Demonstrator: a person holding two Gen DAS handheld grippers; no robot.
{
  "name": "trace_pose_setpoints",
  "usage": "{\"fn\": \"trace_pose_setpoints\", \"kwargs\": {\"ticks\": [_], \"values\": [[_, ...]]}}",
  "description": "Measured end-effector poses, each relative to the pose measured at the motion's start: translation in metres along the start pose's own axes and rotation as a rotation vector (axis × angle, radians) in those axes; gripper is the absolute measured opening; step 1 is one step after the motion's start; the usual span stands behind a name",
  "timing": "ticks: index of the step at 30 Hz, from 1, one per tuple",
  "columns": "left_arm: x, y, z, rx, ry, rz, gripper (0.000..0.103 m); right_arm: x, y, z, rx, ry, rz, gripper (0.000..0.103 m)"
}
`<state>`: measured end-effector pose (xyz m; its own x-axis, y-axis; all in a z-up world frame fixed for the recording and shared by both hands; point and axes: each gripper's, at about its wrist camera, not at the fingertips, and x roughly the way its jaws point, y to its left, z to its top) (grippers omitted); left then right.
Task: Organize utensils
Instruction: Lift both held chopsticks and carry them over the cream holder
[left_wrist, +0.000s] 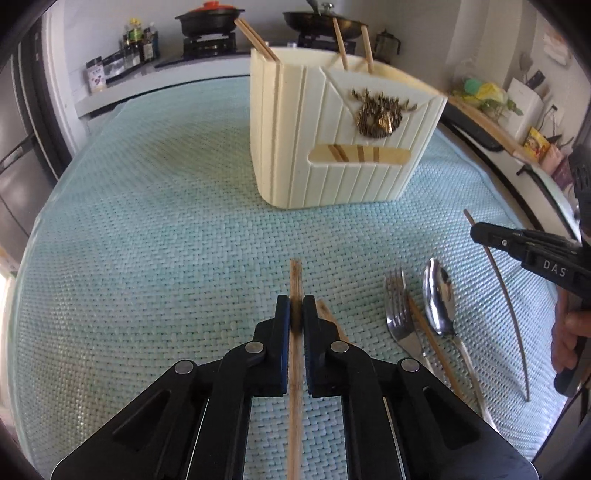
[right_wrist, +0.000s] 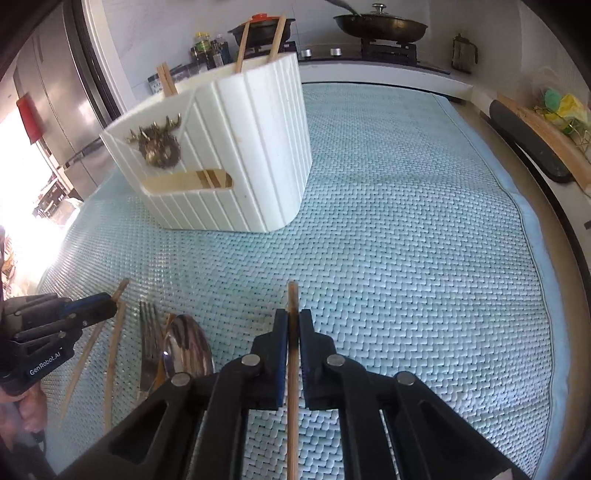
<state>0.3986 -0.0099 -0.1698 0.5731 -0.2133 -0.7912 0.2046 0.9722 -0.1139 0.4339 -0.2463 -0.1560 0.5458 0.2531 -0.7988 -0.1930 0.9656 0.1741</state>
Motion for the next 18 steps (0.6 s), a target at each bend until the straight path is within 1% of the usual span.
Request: {"fn": "trace_pose_setpoints", "kwargs": {"ticks": [6, 7, 11, 14, 16, 18], "values": [[-0.071, 0.009, 0.01, -0.023, -0.144, -0.04, 0.005, -0.068, 0.006, 0.004, -0.004, -0.142, 0.065, 0.006], [-0.081, 0.014, 0.011, -0.022, -0.167, -0.046, 0.005, -0.081, 0.008, 0.005, -0.011, -0.166, 0.075, 0.006], [-0.129, 0.016, 0.008, -0.022, -0.261, -0.07, 0.005, -0.137, 0.027, -0.005, -0.052, -0.265, 0.097, 0.006], [-0.152, 0.022, 0.009, -0.026, -0.313, -0.092, 0.005, -0.173, 0.038, -0.012, -0.079, -0.338, 0.105, 0.006], [-0.165, 0.021, 0.007, -0.028, -0.343, -0.098, 0.004, -0.19, 0.047, -0.016, -0.093, -0.384, 0.101, 0.006], [-0.176, 0.021, 0.007, -0.036, -0.372, -0.101, 0.004, -0.201, 0.048, -0.014, -0.096, -0.422, 0.102, 0.006]]}}
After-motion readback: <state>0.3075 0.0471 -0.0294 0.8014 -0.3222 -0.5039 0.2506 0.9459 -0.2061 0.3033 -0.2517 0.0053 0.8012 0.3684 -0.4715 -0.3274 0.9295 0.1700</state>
